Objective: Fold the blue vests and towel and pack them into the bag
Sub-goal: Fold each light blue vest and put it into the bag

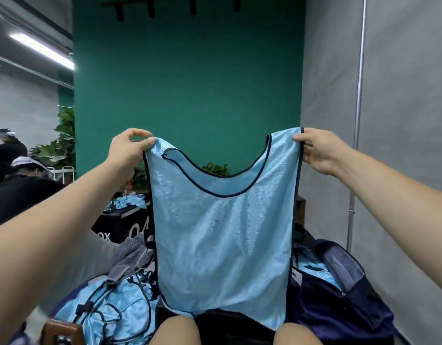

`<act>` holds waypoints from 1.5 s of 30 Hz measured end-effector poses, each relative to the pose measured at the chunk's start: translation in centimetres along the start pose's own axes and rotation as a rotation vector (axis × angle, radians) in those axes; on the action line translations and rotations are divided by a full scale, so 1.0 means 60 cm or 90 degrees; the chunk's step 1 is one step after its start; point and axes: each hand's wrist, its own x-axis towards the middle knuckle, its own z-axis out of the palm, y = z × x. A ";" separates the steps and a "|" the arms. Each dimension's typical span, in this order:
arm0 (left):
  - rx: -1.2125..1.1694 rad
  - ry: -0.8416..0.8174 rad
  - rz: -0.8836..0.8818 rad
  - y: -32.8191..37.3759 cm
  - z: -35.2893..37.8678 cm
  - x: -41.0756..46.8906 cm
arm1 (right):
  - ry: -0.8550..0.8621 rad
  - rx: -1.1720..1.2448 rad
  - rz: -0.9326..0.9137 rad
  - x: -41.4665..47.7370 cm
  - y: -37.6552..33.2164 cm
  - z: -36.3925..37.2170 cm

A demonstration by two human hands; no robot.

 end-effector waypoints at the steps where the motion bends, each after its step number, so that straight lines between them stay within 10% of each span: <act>1: 0.022 -0.003 0.028 0.015 0.001 0.001 | -0.006 -0.014 -0.016 -0.001 -0.007 0.002; 45: 0.345 -0.309 0.048 0.078 -0.031 -0.005 | 0.197 -0.162 -0.102 0.009 -0.016 -0.037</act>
